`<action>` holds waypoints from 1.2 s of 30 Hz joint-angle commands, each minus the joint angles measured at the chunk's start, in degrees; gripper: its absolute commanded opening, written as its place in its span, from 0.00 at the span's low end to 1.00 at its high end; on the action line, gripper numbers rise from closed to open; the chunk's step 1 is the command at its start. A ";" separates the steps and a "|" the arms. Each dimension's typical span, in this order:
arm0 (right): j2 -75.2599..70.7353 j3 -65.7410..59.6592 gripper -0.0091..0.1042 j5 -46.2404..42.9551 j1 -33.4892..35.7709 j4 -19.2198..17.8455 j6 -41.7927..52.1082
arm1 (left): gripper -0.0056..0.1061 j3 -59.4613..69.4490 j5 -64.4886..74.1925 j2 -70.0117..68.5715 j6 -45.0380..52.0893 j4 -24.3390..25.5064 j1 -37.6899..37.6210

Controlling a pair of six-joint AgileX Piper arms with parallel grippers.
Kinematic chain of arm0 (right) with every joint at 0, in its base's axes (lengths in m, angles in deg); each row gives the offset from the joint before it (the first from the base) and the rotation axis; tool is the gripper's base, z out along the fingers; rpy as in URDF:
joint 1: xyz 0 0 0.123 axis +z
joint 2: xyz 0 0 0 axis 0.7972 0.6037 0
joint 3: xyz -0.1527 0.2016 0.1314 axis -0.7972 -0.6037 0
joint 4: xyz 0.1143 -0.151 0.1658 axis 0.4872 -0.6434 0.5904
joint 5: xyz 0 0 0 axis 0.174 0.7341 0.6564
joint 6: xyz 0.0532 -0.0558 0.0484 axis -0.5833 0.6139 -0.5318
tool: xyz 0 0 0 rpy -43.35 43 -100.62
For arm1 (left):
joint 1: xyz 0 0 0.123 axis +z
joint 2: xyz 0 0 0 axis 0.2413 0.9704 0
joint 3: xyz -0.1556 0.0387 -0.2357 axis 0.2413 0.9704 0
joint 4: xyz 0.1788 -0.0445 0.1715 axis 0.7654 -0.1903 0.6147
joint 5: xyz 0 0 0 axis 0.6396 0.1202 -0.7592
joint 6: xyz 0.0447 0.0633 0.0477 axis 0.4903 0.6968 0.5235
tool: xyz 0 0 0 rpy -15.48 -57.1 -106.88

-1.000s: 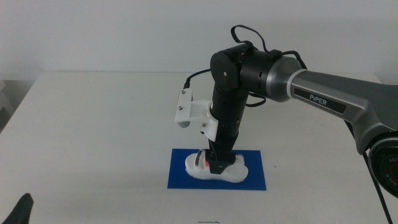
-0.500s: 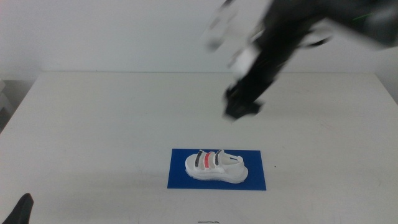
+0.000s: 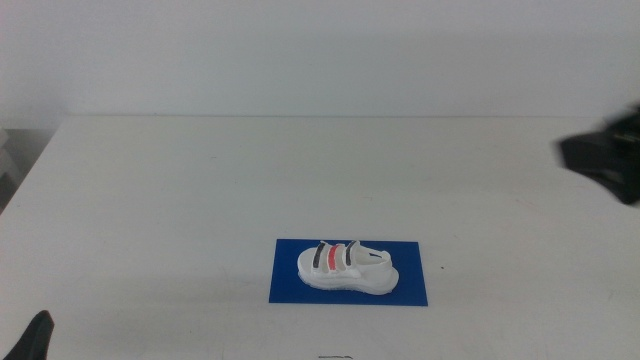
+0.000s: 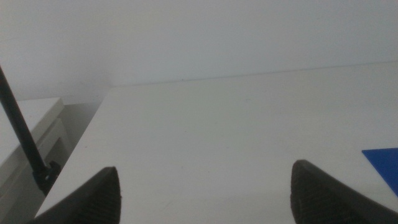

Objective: Use one arm to grab the shoe from the table and place it on the mat.

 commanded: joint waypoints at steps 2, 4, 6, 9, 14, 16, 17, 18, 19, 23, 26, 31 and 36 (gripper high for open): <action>-10.38 -9.07 0.75 -12.97 -3.60 -2.53 -5.65 | 0.89 -0.19 -4.72 -1.07 -0.84 -0.49 -0.26; -13.98 -13.84 0.75 -15.71 -5.69 -2.02 -6.11 | 0.89 -0.19 -4.72 -1.07 -0.84 -0.49 -0.26; -16.06 -17.10 0.75 -17.89 -7.82 -0.35 -5.79 | 0.89 -0.19 -4.72 -1.07 -0.84 -0.49 -0.26; -19.16 -22.31 0.75 -22.91 -9.87 2.54 -3.83 | 0.89 -0.19 -4.72 -1.07 -0.84 -0.49 -0.26; -24.91 -31.78 0.75 -31.54 -10.19 1.06 -4.56 | 0.89 -0.19 -4.72 -1.07 -0.84 -0.49 -0.26; -27.34 -35.25 0.75 -34.92 -10.19 0.65 -5.36 | 0.89 -0.19 -4.72 -1.07 -0.84 -0.49 -0.26; -29.00 -37.17 0.75 -36.43 -10.19 0.50 -5.17 | 0.89 -0.19 -4.72 -1.07 -0.84 -0.49 -0.26; -30.88 -39.05 0.75 -37.76 -10.19 0.50 -4.75 | 0.89 -0.19 -4.72 -1.07 -0.84 -0.49 -0.26; -32.79 -40.47 0.75 -38.59 -10.19 0.50 -4.36 | 0.89 -0.19 -4.72 -1.07 -0.84 -0.49 -0.26; -39.79 -45.79 0.75 -40.13 -10.19 0.61 -2.82 | 0.89 -0.19 -4.72 -1.07 -0.84 -0.49 -0.26; -44.34 -48.74 0.75 -40.07 -10.19 0.70 -2.96 | 0.89 -0.19 -4.72 -1.07 -0.84 -0.49 -0.26; -51.20 -53.33 0.75 -39.92 -10.19 0.31 -3.83 | 0.89 -0.19 -4.72 -1.07 -0.84 -0.49 -0.26; -57.37 -57.58 0.75 -38.11 -10.19 0.55 -3.83 | 0.89 -0.19 -4.72 -1.07 -0.84 -0.49 -0.26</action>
